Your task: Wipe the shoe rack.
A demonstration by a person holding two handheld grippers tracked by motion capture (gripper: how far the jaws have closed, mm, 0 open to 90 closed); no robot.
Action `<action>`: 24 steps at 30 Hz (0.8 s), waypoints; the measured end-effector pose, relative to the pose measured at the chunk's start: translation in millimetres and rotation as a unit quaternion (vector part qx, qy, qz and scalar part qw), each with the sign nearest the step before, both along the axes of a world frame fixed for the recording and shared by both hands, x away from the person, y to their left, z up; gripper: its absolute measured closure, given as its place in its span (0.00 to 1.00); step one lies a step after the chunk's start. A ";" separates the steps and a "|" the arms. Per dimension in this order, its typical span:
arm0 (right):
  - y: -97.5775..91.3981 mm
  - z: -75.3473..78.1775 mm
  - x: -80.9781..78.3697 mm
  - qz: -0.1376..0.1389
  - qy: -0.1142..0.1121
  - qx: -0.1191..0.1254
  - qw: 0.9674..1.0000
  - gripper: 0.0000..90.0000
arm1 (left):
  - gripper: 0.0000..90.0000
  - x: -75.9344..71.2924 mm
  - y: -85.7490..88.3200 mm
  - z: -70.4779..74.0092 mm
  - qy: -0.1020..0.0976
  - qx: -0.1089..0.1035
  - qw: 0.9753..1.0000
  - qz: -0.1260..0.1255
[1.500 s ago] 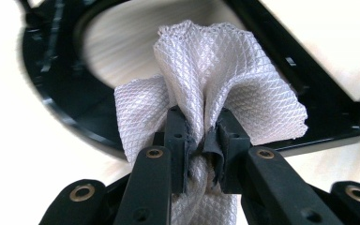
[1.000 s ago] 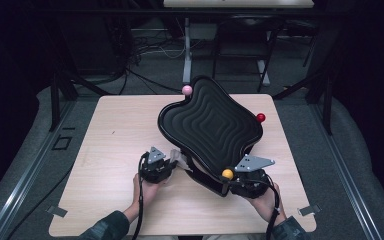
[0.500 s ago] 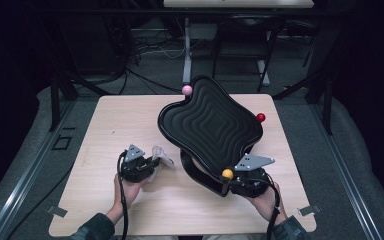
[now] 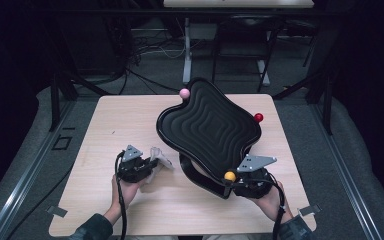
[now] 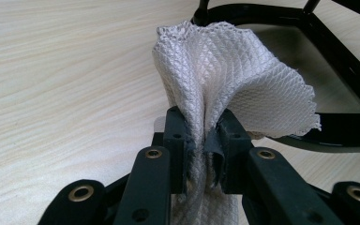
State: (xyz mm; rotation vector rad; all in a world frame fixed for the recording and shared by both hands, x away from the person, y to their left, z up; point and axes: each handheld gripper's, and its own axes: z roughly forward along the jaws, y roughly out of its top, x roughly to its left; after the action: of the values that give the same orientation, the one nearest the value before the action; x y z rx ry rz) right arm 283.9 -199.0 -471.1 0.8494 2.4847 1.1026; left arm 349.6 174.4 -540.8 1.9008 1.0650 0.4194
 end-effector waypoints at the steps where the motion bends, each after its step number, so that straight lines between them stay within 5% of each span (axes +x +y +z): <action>1: -1.1 0.6 0.1 0.001 0.003 -0.001 1.000 0.66 | 0.86 0.0 0.6 0.1 0.000 0.000 1.000 0.001; 12: -12.8 1.7 -4.7 -0.006 0.007 -0.006 1.000 0.66 | 0.85 1.9 -0.8 -3.2 0.000 -0.001 1.000 0.000; 24: -43.2 0.4 -9.6 -0.079 0.007 0.005 0.997 0.64 | 0.85 5.3 -9.0 -5.0 -0.001 0.000 1.000 -0.008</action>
State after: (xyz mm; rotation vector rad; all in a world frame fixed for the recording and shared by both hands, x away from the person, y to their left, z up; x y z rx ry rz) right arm 274.3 -242.2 -470.7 1.0390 2.3786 1.0586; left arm 354.8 165.5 -545.8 1.9070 1.0485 0.4131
